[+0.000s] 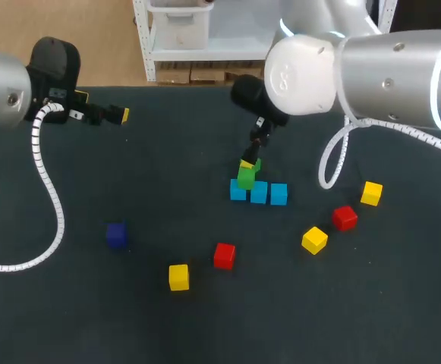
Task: Place the blue cubes, place green cubes on the blue cubes, place the yellow cubes on the green cubes, then place the red cubes on the yellow cubes, and place purple cube on the red cubes.
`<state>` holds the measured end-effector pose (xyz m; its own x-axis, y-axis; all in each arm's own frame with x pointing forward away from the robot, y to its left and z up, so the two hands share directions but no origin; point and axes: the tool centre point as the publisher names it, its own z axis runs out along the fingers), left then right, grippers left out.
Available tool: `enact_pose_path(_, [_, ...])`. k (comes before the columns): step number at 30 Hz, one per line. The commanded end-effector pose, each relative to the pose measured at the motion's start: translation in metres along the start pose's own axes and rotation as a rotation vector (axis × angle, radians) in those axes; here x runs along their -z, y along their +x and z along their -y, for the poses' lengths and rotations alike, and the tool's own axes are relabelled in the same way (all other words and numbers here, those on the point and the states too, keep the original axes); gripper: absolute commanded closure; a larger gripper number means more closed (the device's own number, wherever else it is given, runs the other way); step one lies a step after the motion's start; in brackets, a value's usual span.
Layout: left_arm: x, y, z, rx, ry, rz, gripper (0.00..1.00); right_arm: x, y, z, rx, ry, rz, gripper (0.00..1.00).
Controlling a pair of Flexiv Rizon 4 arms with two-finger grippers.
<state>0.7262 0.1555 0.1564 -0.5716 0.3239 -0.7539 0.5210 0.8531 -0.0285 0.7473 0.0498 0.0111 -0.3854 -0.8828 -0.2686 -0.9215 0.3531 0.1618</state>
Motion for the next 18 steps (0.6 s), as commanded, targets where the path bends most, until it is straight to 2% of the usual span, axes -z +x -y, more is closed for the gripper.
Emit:
enact_pose_path(1, [0.0003,0.0009,-0.0025,-0.002,0.012,0.004,0.00,-0.0046,-0.0021,0.0037,-0.008,-0.004,-0.009,0.00])
enact_pose_path(8, [0.0003,0.0009,-0.0025,-0.002,0.012,0.004,0.00,-0.0061,-0.0033,0.0070,-0.014,0.002,-0.011,0.00])
enact_pose_path(9, [0.0003,0.0009,-0.0025,-0.002,0.012,0.004,0.00,-0.0062,-0.0033,0.0075,-0.016,0.002,-0.011,0.14])
enact_pose_path(10, [0.0003,0.0009,-0.0025,-0.002,0.012,0.004,0.00,-0.0067,-0.0028,0.0081,-0.017,0.002,-0.013,0.51])
enact_pose_path(15, [0.0003,0.0009,-0.0025,-0.002,0.012,0.004,0.00,-0.0089,-0.0007,0.0074,-0.018,-0.006,-0.030,0.56])
enact_pose_path(18, [0.0003,0.0009,-0.0025,-0.002,0.012,0.004,0.00,-0.0103,-0.0004,0.0079,-0.022,-0.010,-0.039,0.65])
